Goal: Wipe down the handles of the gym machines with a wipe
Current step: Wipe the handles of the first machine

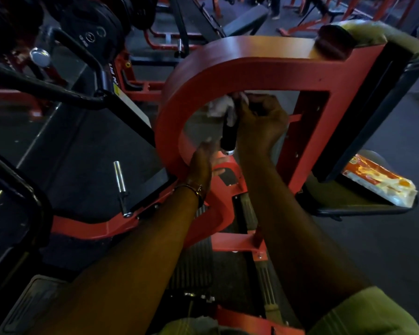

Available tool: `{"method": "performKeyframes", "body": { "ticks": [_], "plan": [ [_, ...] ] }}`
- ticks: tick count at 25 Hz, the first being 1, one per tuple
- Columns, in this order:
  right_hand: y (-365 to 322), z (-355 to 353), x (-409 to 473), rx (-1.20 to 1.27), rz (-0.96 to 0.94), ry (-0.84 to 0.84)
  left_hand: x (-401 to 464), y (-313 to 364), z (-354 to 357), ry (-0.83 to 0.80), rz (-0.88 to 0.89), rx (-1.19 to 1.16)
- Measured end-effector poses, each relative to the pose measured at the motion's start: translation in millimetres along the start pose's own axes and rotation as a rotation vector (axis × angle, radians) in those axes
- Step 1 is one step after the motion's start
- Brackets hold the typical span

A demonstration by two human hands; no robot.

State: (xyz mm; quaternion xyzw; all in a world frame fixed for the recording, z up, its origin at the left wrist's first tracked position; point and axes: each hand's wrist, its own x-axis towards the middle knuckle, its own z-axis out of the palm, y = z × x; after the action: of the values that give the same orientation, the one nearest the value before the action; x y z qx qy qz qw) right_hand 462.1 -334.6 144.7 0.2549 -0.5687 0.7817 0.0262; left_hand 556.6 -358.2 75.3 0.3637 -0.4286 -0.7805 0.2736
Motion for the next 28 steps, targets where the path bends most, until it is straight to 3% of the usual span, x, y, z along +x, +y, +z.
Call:
{"method": "performKeyframes", "body": {
  "ticks": [2, 4, 6, 8, 12, 15, 19, 24, 28],
  "plan": [
    [19, -18, -20, -0.104, 0.059, -0.104, -6, 6, 6, 0.062, 0.032, -0.036],
    [29, -32, -36, -0.111, 0.131, -0.196, -11, 8, 16, 0.187, 0.267, 0.041],
    [21, -31, -32, -0.044, 0.178, -0.2, -16, 14, 24, 0.266, 0.52, 0.11],
    [4, -21, -18, -0.017, 0.139, -0.15, -19, 33, 38, 0.265, 0.598, 0.036],
    [-19, -4, 1, 0.175, 0.148, -0.104, -29, 76, 63, 0.152, 0.437, -0.382],
    [4, -19, -10, 0.137, 0.144, -0.136, -15, 57, 53, 0.241, 0.445, -0.314],
    [38, -42, -50, 0.105, 0.447, -0.15, -11, 16, 34, 0.377, 0.25, -0.182],
    [-16, -10, -14, 0.099, 0.189, -0.082, -18, 65, 52, 0.256, 0.414, -0.267],
    [-11, -6, -9, 0.161, 0.229, -0.041, -15, 69, 59, 0.242, 0.388, -0.273]
  ]
}}
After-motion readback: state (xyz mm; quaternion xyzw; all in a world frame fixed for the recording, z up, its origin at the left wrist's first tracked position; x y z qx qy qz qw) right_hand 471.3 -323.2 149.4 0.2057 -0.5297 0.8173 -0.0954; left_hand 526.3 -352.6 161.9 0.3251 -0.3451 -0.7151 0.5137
